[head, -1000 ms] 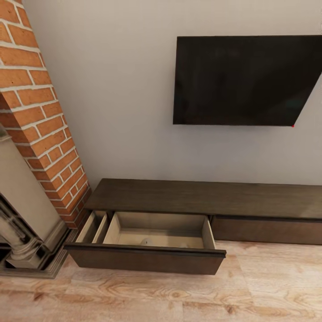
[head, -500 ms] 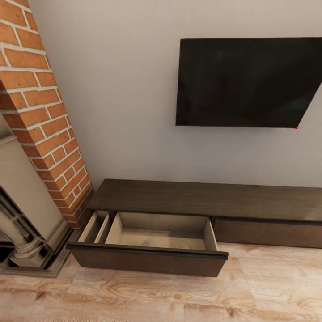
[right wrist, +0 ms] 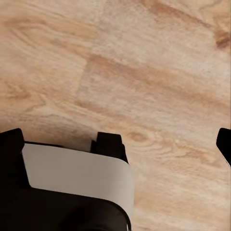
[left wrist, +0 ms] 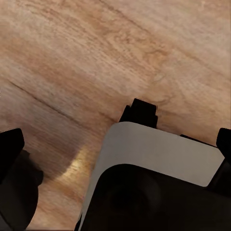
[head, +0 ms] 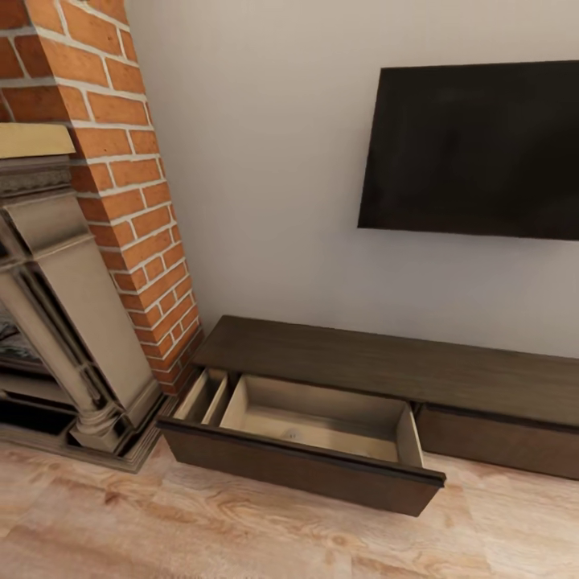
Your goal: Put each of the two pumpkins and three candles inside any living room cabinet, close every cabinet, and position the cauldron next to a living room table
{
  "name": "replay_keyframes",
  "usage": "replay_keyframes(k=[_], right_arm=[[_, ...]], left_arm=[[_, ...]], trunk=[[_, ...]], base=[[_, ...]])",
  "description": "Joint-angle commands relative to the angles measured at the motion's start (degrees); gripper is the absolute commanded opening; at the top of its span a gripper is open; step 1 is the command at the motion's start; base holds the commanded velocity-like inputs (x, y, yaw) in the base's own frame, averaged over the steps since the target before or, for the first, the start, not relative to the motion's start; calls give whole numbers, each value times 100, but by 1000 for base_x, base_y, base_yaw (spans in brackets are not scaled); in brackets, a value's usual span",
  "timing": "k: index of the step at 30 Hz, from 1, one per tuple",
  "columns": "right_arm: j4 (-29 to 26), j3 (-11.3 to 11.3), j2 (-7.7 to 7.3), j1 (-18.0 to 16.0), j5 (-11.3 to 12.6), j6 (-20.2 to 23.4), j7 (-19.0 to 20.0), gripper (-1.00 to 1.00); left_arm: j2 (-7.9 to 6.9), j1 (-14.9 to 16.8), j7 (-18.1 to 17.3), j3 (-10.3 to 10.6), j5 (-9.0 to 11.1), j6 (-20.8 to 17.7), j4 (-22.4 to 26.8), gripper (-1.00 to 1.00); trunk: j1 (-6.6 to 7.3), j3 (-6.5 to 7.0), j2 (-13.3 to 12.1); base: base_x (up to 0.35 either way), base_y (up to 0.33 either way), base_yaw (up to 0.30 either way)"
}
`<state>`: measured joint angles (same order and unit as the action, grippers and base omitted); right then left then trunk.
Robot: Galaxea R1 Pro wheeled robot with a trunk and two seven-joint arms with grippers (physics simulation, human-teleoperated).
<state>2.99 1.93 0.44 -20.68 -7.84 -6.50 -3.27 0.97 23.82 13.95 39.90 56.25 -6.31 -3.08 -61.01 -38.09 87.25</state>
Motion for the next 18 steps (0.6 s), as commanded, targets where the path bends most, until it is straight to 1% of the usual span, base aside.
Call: replay_keyframes(k=[1, 7, 18], right_arm=[[0, 0, 0, -2, 0, 0, -11, 100], [0, 0, 0, -1, 3, 0, -171, 100], [-4, 0, 0, -1, 2, 0, -196, 100]], left_arm=[[0, 0, -1, 0, 0, -1, 0, 100], [0, 0, -3, 0, 0, 1, 0, 100], [0, 0, -6, 0, 0, 0, 0, 100]], trunk=[[0, -1, 0], [0, -21, 0], [0, -66, 0]], base=[[0, 0, 288], [0, 0, 286], [0, 0, 284]])
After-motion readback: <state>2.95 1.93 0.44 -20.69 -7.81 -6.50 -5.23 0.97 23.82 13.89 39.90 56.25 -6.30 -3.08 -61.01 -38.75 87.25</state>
